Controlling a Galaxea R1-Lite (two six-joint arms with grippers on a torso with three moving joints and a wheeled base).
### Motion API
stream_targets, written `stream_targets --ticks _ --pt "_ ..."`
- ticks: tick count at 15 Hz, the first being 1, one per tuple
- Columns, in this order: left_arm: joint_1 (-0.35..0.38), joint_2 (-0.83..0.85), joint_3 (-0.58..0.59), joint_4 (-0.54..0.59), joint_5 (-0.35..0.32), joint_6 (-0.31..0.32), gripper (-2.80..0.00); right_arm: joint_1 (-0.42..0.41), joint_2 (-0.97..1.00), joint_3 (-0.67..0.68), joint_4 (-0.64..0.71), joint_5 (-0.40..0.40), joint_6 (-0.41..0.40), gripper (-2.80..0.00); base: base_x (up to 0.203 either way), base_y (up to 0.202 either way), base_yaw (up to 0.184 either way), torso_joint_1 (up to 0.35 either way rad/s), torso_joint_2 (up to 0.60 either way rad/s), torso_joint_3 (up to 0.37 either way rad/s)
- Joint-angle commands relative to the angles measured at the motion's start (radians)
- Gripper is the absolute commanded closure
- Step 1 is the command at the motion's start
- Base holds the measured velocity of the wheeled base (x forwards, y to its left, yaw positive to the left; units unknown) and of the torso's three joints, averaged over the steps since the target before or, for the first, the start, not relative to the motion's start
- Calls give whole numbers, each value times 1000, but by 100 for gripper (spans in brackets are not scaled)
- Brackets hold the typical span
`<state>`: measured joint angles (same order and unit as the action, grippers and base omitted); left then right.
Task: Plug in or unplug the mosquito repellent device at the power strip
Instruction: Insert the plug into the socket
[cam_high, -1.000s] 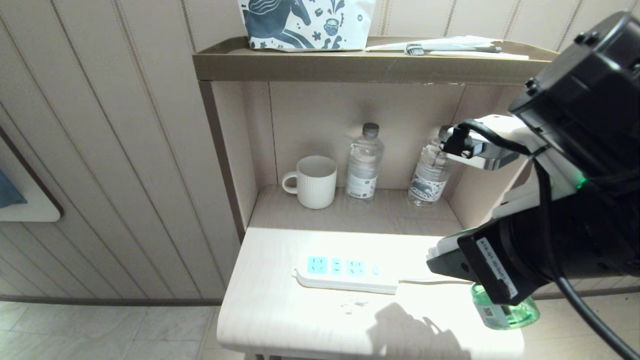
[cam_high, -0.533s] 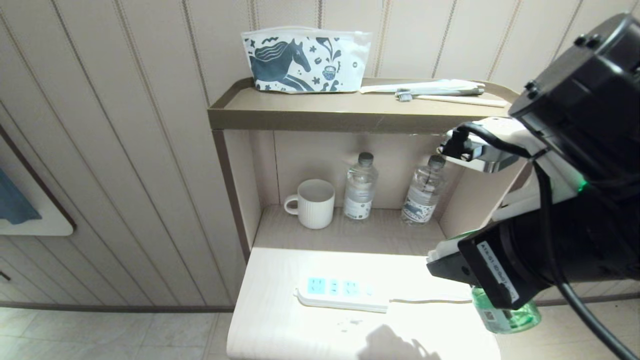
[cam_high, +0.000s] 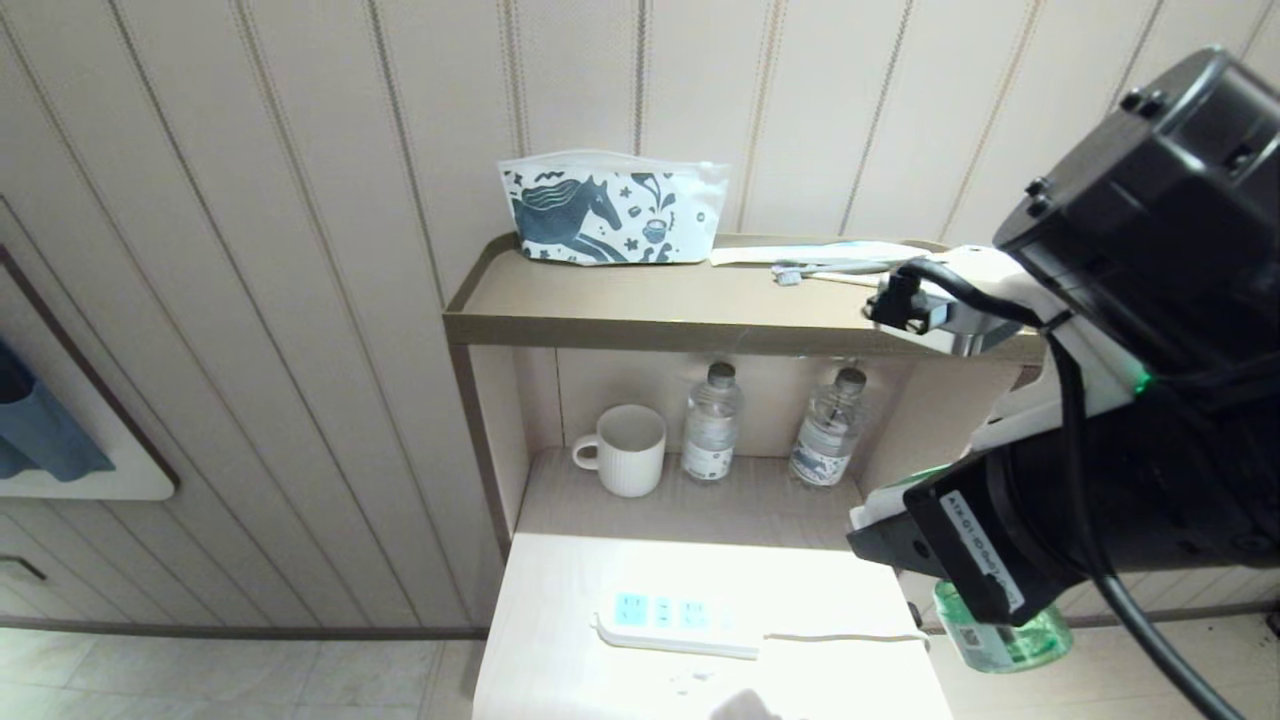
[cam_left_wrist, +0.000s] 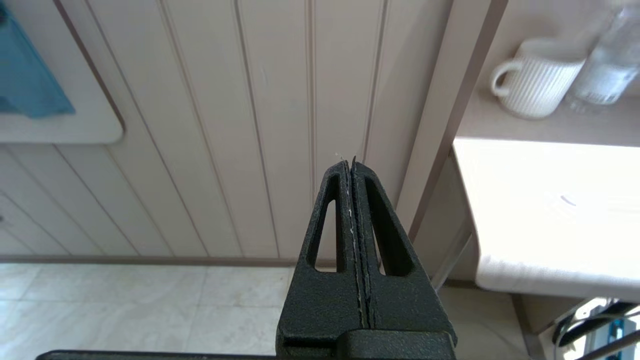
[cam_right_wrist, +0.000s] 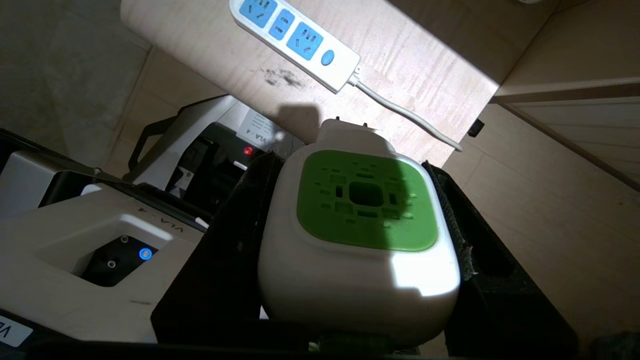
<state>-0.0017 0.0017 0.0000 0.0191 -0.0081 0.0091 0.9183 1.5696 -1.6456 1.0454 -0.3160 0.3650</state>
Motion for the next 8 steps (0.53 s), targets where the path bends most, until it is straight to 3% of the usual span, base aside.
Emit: stream_targets --ticks 1,3,8 --pt "0 1 0 1 0 0 0 1 9 12 4 -2 3 0 0 0 0 234 -469 -242" --pt "0 1 0 1 0 0 0 -1 26 15 4 1 5 0 0 0 0 193 -388 -203" --pt "0 0 0 2 0 0 0 -6 113 33 1 12 30 0 0 0 0 17 -31 -16"
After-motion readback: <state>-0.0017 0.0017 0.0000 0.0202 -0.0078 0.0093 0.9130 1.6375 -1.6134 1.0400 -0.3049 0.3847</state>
